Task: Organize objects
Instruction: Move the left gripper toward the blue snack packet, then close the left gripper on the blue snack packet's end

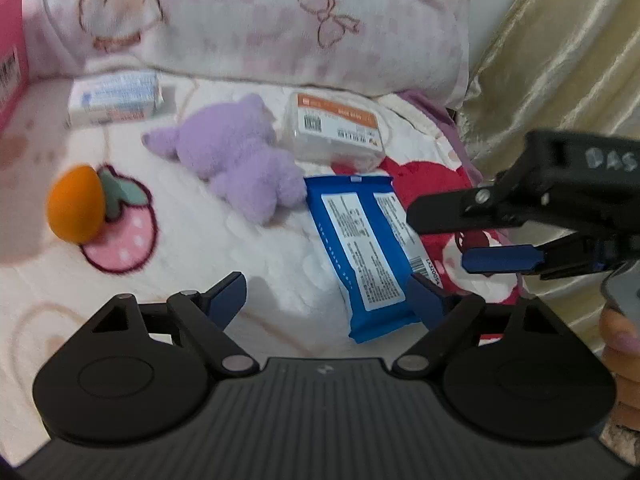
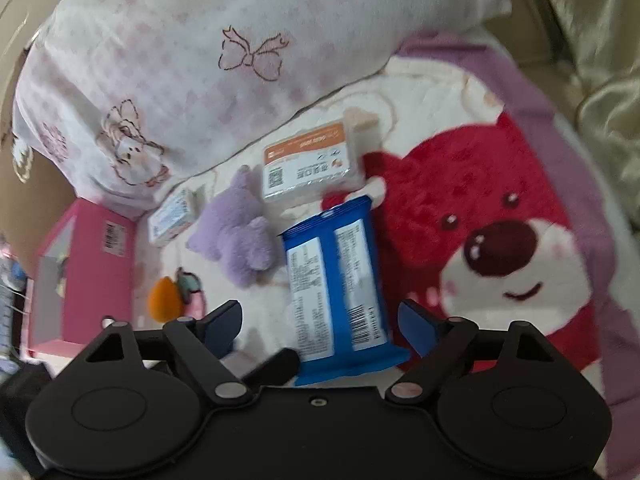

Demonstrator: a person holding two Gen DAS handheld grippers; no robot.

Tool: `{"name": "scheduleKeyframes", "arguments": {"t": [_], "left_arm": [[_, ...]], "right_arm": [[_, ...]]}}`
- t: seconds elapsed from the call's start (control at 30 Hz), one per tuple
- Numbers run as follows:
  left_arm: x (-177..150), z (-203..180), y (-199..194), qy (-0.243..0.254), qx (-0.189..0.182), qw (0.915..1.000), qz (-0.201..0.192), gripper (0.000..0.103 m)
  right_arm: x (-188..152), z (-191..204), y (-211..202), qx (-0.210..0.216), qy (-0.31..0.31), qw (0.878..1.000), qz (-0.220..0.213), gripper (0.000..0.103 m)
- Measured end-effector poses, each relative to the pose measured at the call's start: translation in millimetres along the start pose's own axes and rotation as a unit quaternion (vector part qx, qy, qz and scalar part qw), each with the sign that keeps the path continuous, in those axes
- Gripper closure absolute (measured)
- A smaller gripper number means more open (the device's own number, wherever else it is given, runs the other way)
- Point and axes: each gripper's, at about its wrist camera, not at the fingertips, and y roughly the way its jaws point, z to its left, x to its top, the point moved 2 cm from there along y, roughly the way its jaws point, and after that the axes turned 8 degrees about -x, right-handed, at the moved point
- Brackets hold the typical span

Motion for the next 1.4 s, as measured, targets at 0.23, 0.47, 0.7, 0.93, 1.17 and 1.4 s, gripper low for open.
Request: {"name": "scheduleKeyframes", "arguments": {"t": [0.23,0.47,0.7,0.93,1.17,1.4], "left_arm": [[-10,4,5,0.004,-0.008,0.9999,-0.007,0.043],[-7,-4,11,0.014,0.004,0.9994,-0.031,0.055],[-2,4,20,-0.023,-0.025,0.9989,-0.031,0.074],[-1,17,3,-0.025,-0.063,0.9977,-0.005,0.088],[-1,37,-10,-0.071,-0.085,0.9938,0.012,0.087],[-3,39,0,-0.06,-0.073,0.9955,0.01,0.084]], "right_arm": [[2,-2,6,-0.002,0.01,1.0,0.01,0.036],[7,-13,26,-0.048,0.036,0.998,0.013,0.038],[0,3,31,-0.058,-0.015,0.998,0.004,0.064],[-9,5,33,0.0,-0.017,0.999,0.049,0.066],[-12,17,45,-0.026,-0.05,0.996,0.07,0.059],[-8,11,40,-0.058,-0.054,0.996,0.049,0.047]]}}
